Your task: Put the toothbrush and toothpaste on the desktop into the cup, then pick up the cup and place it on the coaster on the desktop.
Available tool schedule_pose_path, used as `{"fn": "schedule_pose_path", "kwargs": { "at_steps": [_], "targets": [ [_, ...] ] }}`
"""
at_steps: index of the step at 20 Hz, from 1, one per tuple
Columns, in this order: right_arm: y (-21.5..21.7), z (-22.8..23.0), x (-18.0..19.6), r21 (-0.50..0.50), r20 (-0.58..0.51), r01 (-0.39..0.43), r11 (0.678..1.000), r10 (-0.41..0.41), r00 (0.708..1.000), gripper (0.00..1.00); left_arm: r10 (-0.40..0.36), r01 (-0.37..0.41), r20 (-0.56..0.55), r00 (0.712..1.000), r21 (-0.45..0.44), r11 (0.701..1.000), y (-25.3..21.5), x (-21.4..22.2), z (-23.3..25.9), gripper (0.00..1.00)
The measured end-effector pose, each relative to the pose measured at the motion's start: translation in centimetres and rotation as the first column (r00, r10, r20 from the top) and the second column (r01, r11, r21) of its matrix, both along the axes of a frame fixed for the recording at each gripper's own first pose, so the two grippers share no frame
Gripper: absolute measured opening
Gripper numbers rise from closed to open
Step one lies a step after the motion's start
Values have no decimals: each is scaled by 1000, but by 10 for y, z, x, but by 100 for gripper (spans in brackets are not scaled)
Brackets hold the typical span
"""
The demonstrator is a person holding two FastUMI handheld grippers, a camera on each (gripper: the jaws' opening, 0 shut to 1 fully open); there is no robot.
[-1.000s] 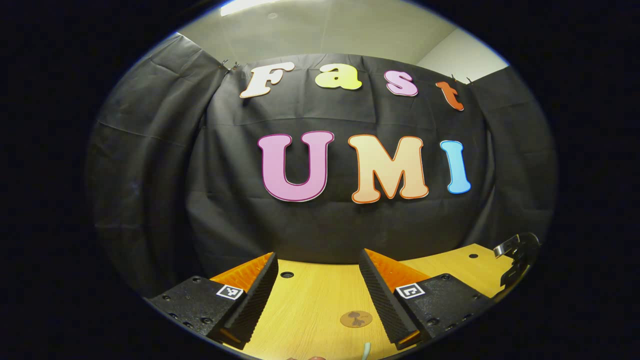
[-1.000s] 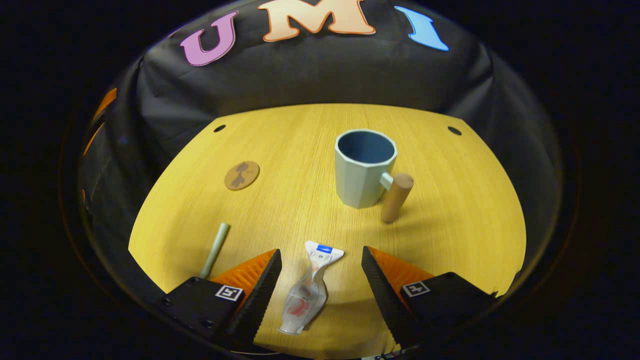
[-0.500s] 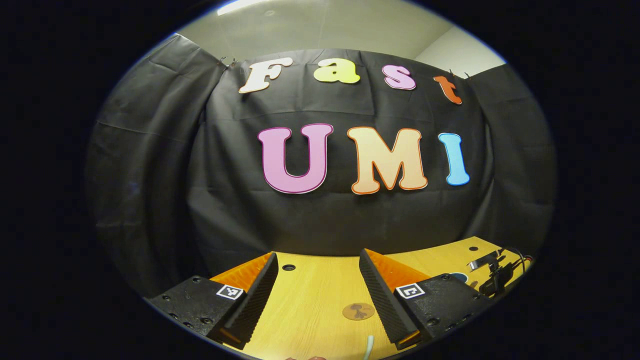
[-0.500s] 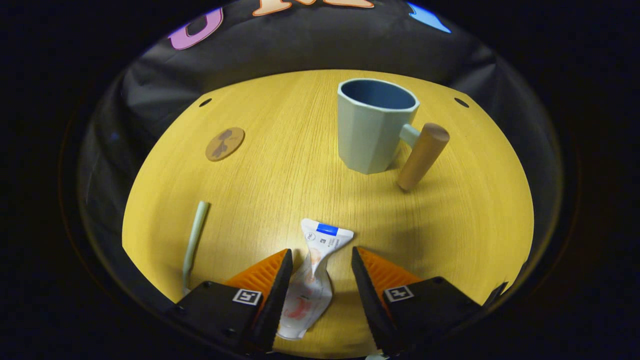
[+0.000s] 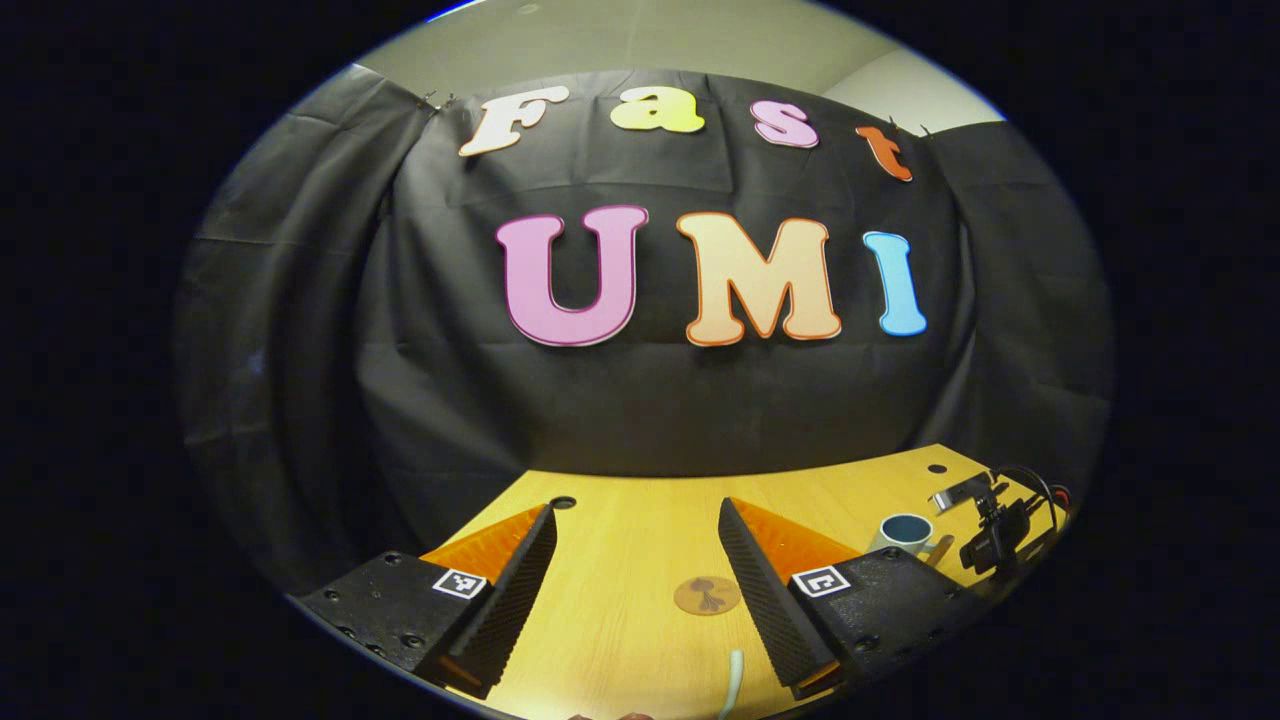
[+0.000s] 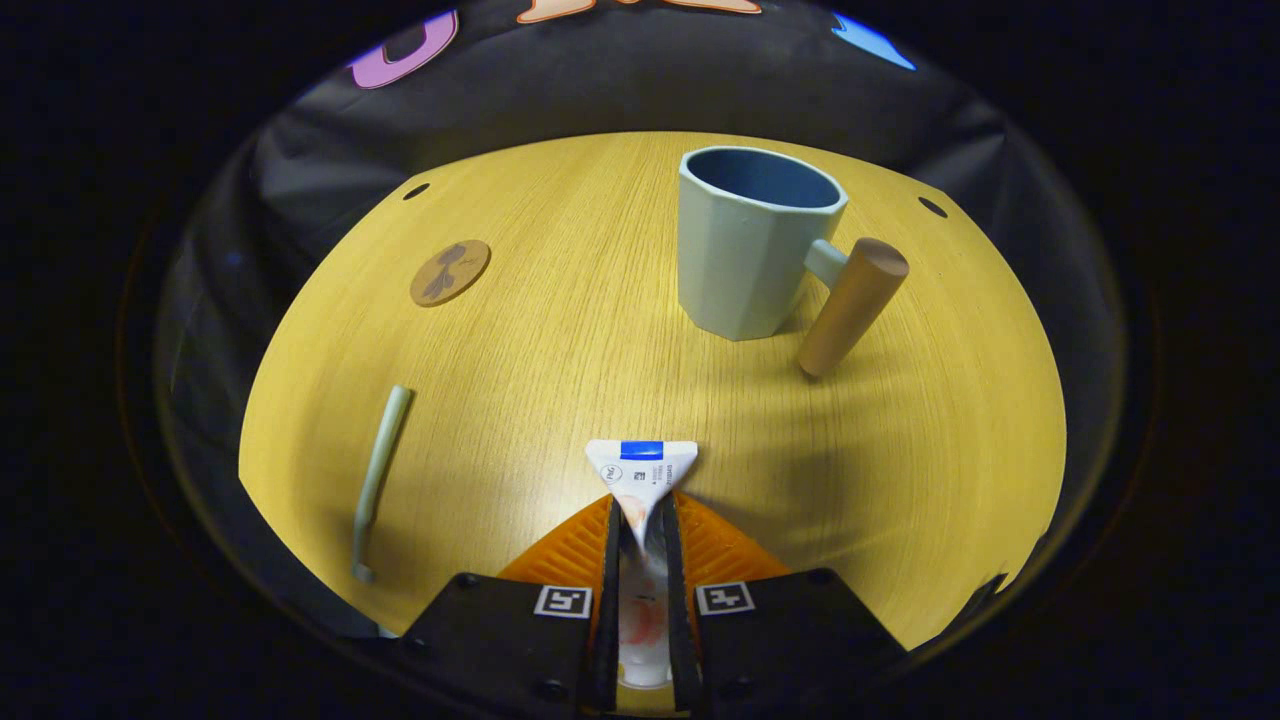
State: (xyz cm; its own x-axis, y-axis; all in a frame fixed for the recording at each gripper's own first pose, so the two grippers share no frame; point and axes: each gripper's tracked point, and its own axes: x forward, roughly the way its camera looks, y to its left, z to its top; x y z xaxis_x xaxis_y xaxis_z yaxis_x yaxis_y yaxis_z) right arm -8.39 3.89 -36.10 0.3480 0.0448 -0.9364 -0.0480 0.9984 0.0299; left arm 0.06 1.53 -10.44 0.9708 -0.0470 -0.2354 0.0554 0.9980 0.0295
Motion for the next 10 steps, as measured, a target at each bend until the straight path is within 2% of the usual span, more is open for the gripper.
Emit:
{"fn": "schedule_pose_path", "kwargs": {
  "at_steps": [1, 3, 6, 10],
  "targets": [
    [-1, 1, 0, -6, 7, -6, 1000, 6, 1000, 21, -8, 9, -28, 1000, 3, 1000, -3, -1, -11, 94],
    [0, 1, 0, -16, 22, -9, 1000, 9, 1000, 24, -35, 35, -89, 995, -1, 999, -12, -5, -33, 95],
    [0, 1, 0, -9, 27, 7, 1000, -7, 1000, 24, -86, 82, -200, 976, -27, 996, -28, -12, -71, 95],
    [0, 1, 0, -8, 39, 6, 1000, -5, 999, 24, -148, 138, -379, 914, -53, 989, -45, -30, -125, 95]
  ]
}}
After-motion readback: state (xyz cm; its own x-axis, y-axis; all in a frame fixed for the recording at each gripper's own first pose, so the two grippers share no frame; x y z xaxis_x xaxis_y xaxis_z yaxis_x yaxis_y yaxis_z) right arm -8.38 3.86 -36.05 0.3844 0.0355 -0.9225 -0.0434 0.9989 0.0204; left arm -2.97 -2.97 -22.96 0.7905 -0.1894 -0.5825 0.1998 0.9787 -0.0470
